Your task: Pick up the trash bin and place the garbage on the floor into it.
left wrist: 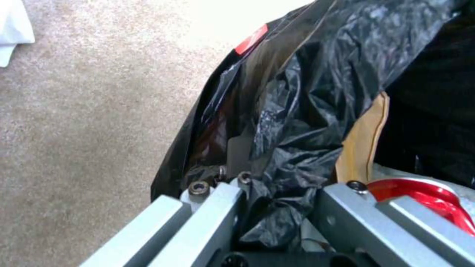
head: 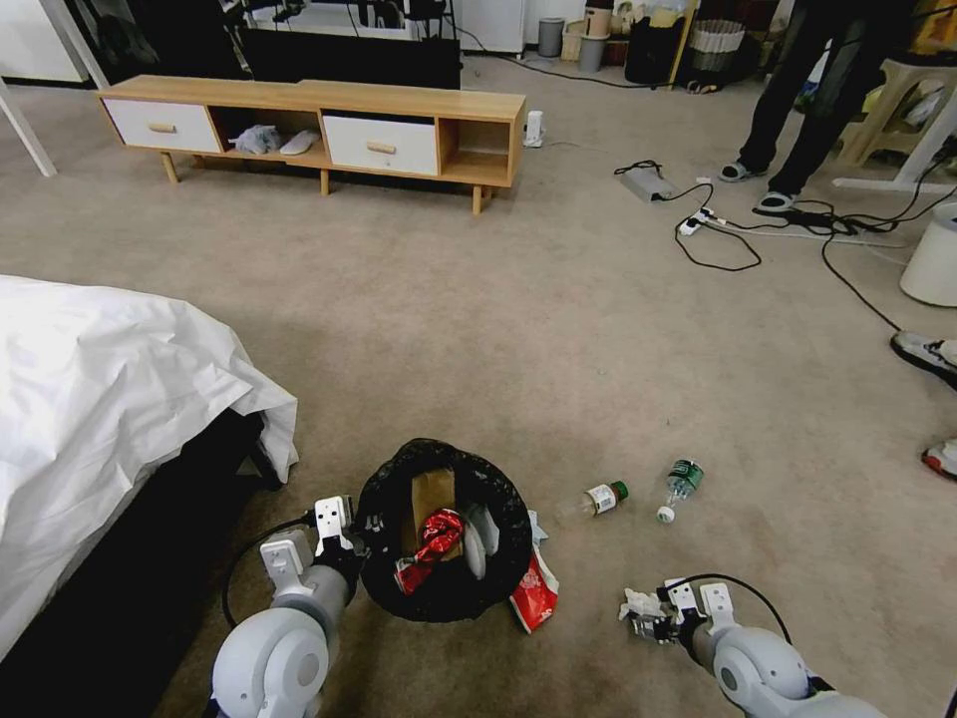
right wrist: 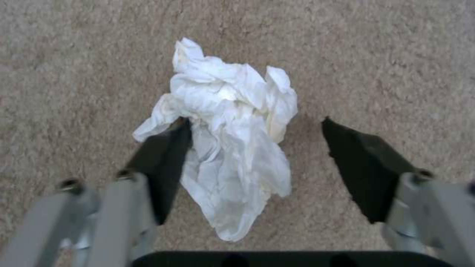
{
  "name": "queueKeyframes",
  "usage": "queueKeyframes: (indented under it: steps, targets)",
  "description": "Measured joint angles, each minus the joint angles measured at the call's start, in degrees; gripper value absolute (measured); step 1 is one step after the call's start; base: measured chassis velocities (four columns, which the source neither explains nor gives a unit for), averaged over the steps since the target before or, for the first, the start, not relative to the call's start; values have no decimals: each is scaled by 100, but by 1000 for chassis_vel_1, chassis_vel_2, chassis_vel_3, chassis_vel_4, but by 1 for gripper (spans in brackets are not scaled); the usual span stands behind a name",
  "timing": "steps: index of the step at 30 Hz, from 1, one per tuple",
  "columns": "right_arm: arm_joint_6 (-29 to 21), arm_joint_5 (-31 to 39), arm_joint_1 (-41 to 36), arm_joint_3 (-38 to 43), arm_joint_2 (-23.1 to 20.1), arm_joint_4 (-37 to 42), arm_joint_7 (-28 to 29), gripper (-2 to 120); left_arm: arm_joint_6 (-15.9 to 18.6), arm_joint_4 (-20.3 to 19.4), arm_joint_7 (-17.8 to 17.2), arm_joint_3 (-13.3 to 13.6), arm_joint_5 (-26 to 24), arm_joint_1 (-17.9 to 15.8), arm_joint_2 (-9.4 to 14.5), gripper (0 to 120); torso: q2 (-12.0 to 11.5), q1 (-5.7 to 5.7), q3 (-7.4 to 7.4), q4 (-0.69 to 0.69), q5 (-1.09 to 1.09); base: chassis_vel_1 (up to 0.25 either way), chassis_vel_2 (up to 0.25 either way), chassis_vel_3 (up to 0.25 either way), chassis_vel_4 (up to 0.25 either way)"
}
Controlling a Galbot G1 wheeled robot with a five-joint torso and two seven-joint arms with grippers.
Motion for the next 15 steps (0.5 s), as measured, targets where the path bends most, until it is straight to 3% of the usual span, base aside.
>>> queueKeyframes:
  steps: [2, 15]
  targets:
    - [4, 2, 0, -9, -5, 9, 0, 55, 0, 12, 0, 1, -13, -17, 0, 0, 0, 0, 0, 0, 0, 0, 0, 0, 0]
    - [46, 22, 199, -134, 135, -189, -12, 11, 0, 102, -6, -6, -68, -72, 25, 0, 0, 0, 0, -2, -4, 0, 0, 0, 0]
